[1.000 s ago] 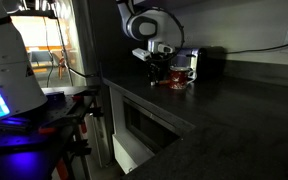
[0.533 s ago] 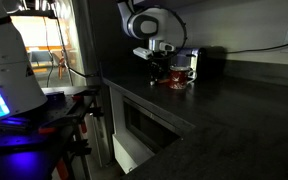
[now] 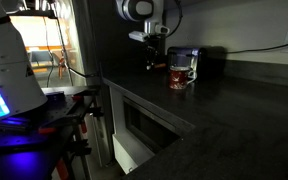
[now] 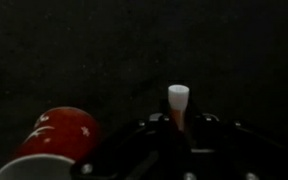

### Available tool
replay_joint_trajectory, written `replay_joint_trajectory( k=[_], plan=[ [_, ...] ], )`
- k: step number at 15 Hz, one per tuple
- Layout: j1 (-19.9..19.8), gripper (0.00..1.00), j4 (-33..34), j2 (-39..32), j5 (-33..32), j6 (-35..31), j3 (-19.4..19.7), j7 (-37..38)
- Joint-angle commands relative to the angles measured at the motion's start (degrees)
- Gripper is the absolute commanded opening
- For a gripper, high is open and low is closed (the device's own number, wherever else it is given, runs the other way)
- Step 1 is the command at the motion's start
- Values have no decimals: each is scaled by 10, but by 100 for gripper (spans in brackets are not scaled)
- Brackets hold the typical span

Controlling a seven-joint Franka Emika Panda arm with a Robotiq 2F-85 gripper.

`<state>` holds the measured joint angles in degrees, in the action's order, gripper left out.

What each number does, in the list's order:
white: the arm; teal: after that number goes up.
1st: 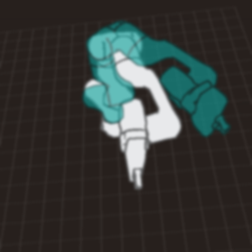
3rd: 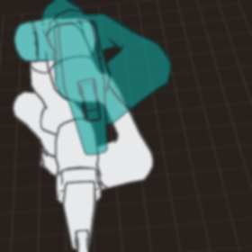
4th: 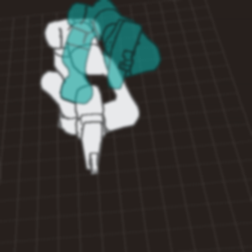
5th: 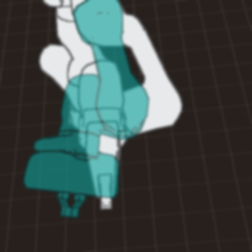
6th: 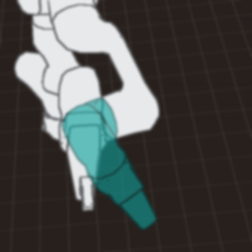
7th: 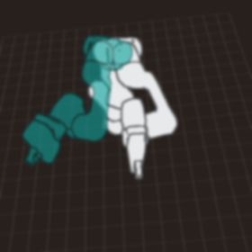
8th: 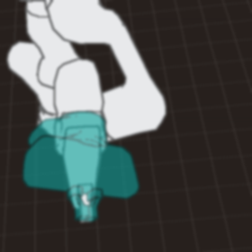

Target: Move the marker to the right of the mug

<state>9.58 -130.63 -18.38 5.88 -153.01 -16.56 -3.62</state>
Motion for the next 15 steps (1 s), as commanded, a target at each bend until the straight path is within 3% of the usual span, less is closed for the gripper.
replay_joint_trajectory(
  k=[1, 4, 8, 12, 15],
  plan=[
    [-25, 5, -50, 104, 42, 25, 0, -30],
    [-43, 5, -69, 174, 38, 38, 49, -12],
    [-85, 5, -73, 197, 11, 50, 127, 0],
    [-113, 5, -74, 156, -5, 55, 171, -8],
    [-120, 5, -65, 107, 11, 70, 178, -23]
  ],
)
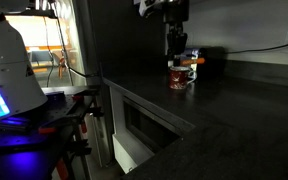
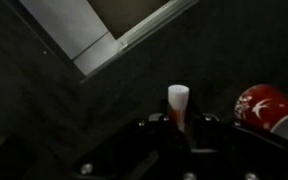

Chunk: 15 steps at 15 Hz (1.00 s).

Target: Move the marker to the right of the mug

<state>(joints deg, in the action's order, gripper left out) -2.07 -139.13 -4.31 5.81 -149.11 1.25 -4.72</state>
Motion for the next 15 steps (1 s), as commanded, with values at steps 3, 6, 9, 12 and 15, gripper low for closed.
replay_joint_trajectory(
  k=[3, 6, 9, 12, 15],
  plan=[
    [-7, 5, 24, -74, 13, 11, -4, -13],
    [-10, 5, 31, -108, 20, -31, -14, -25],
    [-28, 5, 37, -135, 38, -67, -46, -98],
    [-47, 5, 39, -154, 32, -45, -80, -196],
    [-64, 5, 40, -166, 9, -21, -97, -275]
  ],
)
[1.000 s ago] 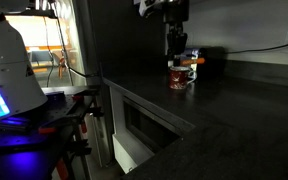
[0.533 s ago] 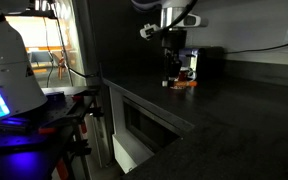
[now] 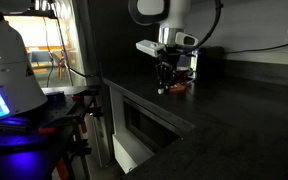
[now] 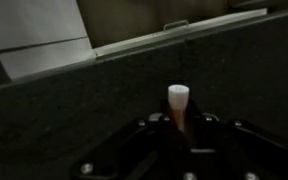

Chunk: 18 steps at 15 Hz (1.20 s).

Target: Move the marker to the right of the mug

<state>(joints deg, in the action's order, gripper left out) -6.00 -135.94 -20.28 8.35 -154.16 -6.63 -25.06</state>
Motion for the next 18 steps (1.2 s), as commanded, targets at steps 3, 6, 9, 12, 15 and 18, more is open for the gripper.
replay_joint_trajectory(
  k=[3, 6, 9, 12, 15, 18],
  plan=[
    [-26, 5, 12, -14, -71, 61, -7, -124],
    [-35, 5, 15, -16, -92, 72, -7, -152],
    [-39, 5, 19, -18, -85, 55, -11, -159],
    [-36, 5, 34, -27, -87, 54, -10, -159],
    [-37, 5, 53, -45, -92, 57, -8, -160],
    [-41, 5, 65, -62, -91, 51, -11, -161]
  ],
)
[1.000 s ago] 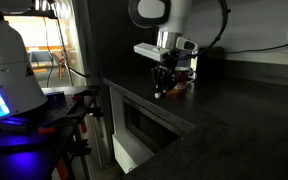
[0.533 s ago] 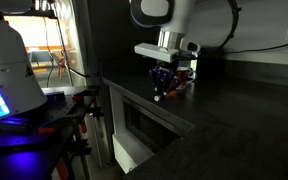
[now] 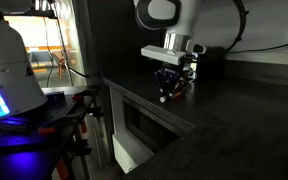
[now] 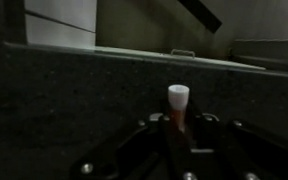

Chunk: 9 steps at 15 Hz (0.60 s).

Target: Move the marker to the right of the mug

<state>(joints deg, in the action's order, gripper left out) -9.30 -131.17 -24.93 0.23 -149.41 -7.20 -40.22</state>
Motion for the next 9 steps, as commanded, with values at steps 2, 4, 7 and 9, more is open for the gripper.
replay_joint_trajectory(
  k=[2, 4, 7, 9],
  plan=[
    [-9, 5, 22, -21, -14, -4, -5, -11],
    [-10, 7, 24, -19, -13, -3, -6, -5],
    [-22, 53, 25, -10, -4, 29, -12, -20],
    [-41, 68, 16, 9, 19, 37, -31, -44]
  ],
)
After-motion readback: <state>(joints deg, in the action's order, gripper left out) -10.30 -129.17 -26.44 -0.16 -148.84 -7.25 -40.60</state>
